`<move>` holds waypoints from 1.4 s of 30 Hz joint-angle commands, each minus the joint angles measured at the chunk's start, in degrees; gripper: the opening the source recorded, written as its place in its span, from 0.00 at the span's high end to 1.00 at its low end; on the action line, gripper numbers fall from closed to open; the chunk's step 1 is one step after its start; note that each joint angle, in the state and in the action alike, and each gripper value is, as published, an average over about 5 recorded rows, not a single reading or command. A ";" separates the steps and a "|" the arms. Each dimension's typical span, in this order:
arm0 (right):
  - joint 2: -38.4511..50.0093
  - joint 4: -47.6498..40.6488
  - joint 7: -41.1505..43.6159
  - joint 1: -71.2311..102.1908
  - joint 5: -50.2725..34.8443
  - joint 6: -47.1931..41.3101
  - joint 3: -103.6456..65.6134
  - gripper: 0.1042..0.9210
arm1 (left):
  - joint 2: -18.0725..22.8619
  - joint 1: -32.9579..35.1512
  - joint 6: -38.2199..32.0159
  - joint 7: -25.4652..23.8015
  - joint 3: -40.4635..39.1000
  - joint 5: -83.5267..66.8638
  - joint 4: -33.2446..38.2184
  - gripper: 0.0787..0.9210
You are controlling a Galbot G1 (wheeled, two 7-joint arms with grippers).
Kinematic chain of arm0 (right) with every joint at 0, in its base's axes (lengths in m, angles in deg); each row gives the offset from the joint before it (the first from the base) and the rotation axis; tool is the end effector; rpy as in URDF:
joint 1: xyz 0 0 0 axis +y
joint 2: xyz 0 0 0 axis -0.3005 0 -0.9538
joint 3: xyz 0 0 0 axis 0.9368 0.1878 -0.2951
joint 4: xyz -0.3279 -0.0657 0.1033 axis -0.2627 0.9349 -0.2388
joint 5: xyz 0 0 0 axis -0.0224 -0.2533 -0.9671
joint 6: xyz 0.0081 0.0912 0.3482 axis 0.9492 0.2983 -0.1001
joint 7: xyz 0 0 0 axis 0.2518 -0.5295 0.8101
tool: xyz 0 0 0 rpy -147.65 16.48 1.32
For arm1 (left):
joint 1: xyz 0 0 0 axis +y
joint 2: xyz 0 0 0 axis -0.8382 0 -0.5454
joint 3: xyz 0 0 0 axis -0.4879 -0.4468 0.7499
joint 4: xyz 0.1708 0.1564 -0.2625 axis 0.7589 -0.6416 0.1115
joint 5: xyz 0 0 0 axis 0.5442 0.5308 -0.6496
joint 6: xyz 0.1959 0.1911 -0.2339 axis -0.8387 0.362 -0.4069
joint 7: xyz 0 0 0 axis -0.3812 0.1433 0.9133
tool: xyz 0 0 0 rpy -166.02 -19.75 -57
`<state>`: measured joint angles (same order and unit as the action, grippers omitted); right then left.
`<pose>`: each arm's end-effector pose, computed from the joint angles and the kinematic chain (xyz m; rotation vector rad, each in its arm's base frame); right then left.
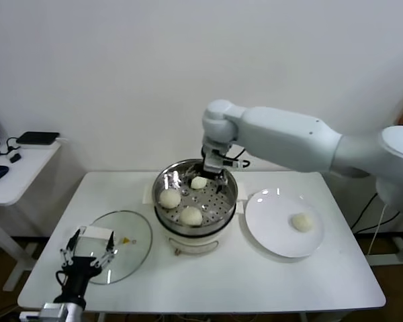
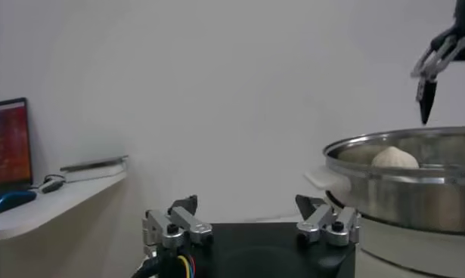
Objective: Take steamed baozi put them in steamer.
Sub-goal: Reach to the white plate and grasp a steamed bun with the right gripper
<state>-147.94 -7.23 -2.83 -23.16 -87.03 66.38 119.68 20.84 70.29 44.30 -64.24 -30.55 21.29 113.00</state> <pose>0.5639 0.1383 -0.0137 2.0446 -0.4993 2.2636 0.1441 0.0885 -0.3052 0.0627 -3.0685 -0.2607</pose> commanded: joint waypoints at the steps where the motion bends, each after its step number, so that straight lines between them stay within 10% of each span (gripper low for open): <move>1: 15.93 -0.20 -2.02 -9.32 -16.25 -16.21 9.60 0.12 | -0.17 -0.68 -0.28 0.10 -0.84 1.05 0.56 0.12; 19: 36.93 -6.27 0.33 8.34 -6.29 -26.71 1.17 0.12 | -0.53 -1.14 -0.17 -0.30 -2.21 1.41 0.97 0.12; 42: 25.68 -19.99 -3.90 32.32 3.55 -25.23 -19.70 0.12 | 0.19 -0.42 -0.23 -0.24 -1.04 1.74 0.18 0.12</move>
<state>-118.31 -21.50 -5.59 1.39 -85.80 41.76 106.53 20.95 69.84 44.15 -64.50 -31.61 22.88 113.73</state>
